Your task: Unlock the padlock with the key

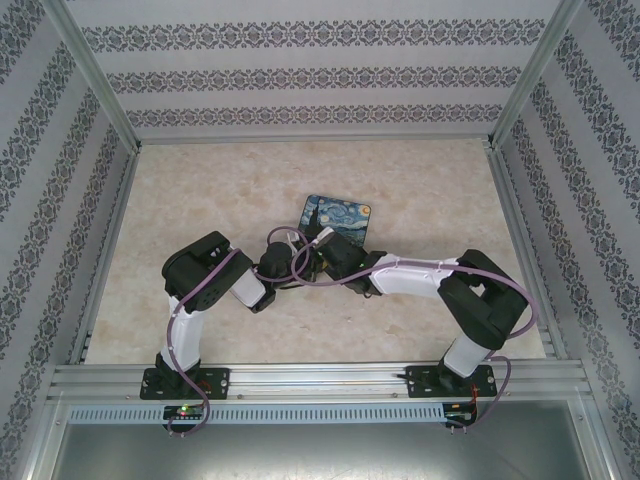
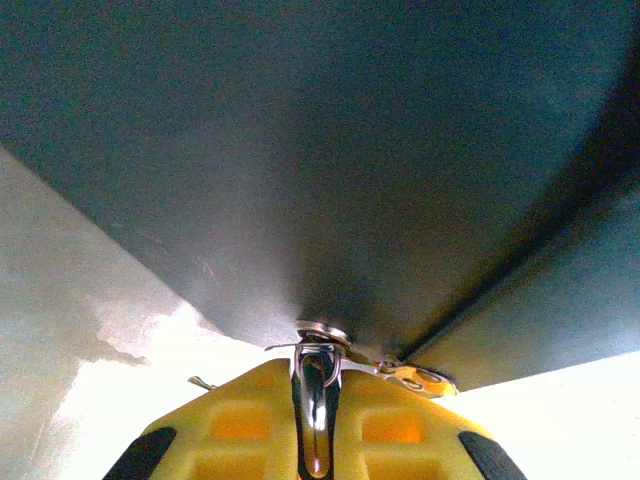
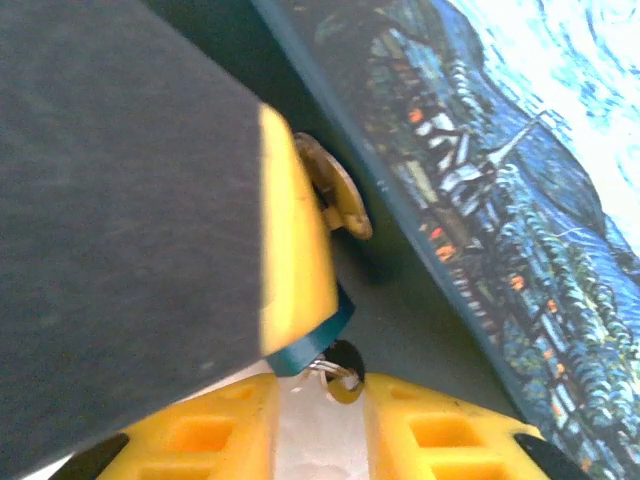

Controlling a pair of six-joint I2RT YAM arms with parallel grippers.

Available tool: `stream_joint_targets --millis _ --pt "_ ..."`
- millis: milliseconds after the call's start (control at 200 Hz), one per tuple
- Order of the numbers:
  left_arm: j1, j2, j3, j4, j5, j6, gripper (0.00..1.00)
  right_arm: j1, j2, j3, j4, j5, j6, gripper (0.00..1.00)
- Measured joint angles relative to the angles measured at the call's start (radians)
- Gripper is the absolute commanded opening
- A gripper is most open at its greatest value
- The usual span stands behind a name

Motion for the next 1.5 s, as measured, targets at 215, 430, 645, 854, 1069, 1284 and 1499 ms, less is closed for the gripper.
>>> stream_joint_targets --millis 215,430,645,854,1069,1284,1499 --pt "0.0 0.0 0.0 0.0 0.0 0.0 0.0 -0.008 0.007 0.01 -0.004 -0.014 0.0 0.22" --pt "0.005 0.0 0.0 0.0 0.0 0.004 0.0 -0.017 0.021 0.019 -0.005 -0.025 -0.002 0.12" --pt "0.007 0.0 0.0 -0.001 -0.005 0.022 0.0 -0.019 0.023 0.026 -0.013 -0.041 0.0 0.0" --pt "0.007 0.0 0.0 -0.001 -0.005 0.026 0.0 -0.023 0.02 0.026 -0.019 -0.051 0.006 0.0" --pt "0.007 0.0 -0.001 0.0 -0.007 0.026 0.0 -0.099 -0.023 0.026 -0.042 -0.245 0.102 0.0" --pt "0.007 0.0 -0.002 0.0 -0.007 0.026 0.0 -0.183 -0.039 0.025 -0.053 -0.469 0.228 0.0" --pt "0.011 -0.002 -0.006 0.003 -0.004 0.026 0.0 -0.213 -0.048 0.019 -0.049 -0.544 0.299 0.1"
